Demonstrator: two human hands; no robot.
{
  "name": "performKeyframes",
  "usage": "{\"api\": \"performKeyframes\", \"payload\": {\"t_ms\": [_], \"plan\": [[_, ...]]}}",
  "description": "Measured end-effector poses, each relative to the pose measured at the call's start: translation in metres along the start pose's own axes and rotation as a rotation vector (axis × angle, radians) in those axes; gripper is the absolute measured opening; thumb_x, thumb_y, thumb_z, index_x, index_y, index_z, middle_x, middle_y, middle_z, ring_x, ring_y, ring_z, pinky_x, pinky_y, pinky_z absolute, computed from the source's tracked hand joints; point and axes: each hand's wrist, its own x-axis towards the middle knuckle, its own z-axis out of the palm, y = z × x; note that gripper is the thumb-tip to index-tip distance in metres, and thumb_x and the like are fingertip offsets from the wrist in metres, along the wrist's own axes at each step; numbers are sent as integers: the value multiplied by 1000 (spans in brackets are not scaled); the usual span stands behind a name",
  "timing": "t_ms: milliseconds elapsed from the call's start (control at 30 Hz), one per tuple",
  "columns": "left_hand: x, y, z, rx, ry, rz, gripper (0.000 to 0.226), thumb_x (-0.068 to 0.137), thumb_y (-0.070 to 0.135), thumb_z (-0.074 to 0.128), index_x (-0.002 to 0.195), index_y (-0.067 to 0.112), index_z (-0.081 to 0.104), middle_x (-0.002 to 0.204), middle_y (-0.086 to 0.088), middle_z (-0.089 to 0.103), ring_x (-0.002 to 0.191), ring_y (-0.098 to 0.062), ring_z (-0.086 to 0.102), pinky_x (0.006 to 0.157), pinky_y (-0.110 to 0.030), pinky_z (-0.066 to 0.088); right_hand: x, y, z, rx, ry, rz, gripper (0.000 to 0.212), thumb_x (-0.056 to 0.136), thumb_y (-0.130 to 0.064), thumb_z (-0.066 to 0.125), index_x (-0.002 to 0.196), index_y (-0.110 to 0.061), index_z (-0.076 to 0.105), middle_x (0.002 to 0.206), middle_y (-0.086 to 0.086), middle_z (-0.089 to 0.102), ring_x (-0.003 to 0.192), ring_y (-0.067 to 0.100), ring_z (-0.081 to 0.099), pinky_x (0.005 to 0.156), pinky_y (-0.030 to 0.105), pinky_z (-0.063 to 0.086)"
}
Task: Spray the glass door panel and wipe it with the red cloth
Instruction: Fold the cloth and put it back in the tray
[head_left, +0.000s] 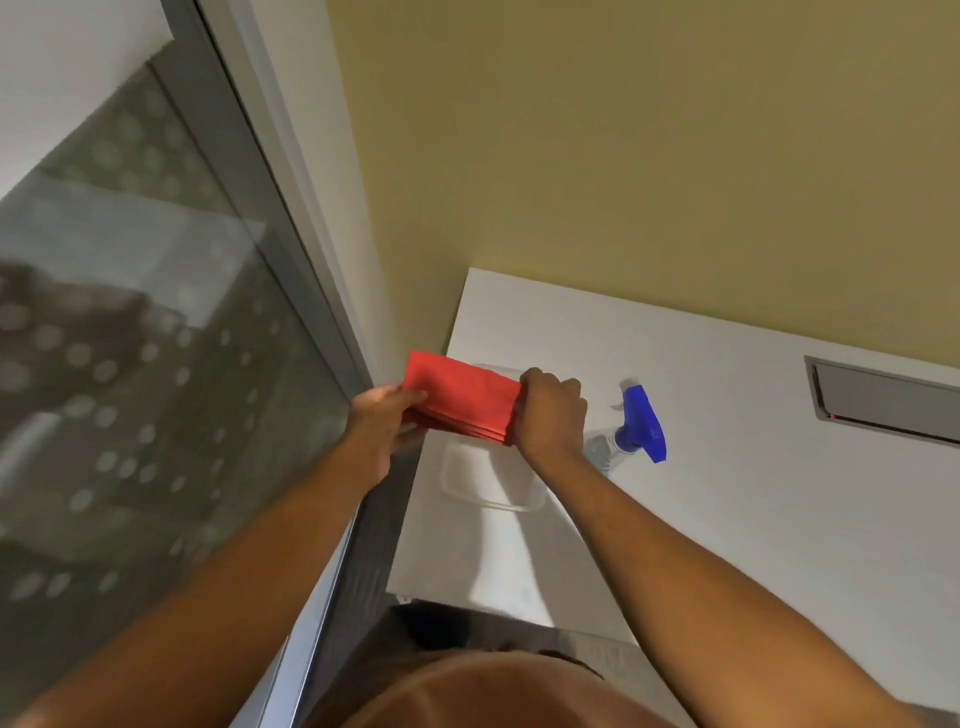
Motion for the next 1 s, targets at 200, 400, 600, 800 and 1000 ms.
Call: {"api": "performKeyframes", "payload": {"t_ms": [200, 400, 600, 800, 1000], "plan": [[24, -3, 9, 198, 68, -2, 31, 91, 13, 76, 121, 14, 70, 104, -4, 74, 105, -28, 67, 100, -47, 55, 13, -5, 15, -97, -6, 37, 24, 95, 0, 45, 107, -11, 62, 106, 13, 72, 106, 36, 55, 81, 41, 38], [31, -9, 17, 262, 79, 43, 34, 91, 14, 77, 124, 14, 71, 109, -4, 74, 105, -26, 66, 109, -49, 52, 17, -3, 17, -108, 5, 50, 25, 101, -2, 46, 117, -9, 62, 116, 15, 71, 111, 36, 55, 89, 42, 40], [30, -10, 30, 336, 66, 116, 41, 91, 17, 79, 130, 11, 68, 111, -1, 70, 108, -24, 63, 97, -36, 47, 17, -1, 27, 49, 61, -36, 42, 101, -6, 58, 143, -9, 57, 142, 18, 61, 129, 40, 51, 104, 45, 44], [30, -24, 21, 367, 20, 120, 60, 86, 36, 83, 140, 19, 62, 119, 3, 68, 112, -20, 59, 97, -37, 45, -70, 31, 18, 483, -106, -101, 17, 106, -25, 56, 95, -18, 67, 90, 1, 72, 83, 18, 65, 76, 35, 53], [20, -54, -4, 486, -7, 104, 44, 86, 35, 83, 126, 20, 71, 115, 1, 75, 112, -22, 65, 102, -43, 51, -133, 93, 13, 722, 10, 455, 17, 95, -11, 72, 94, -12, 55, 86, 8, 62, 83, 31, 62, 70, 29, 48]]}}
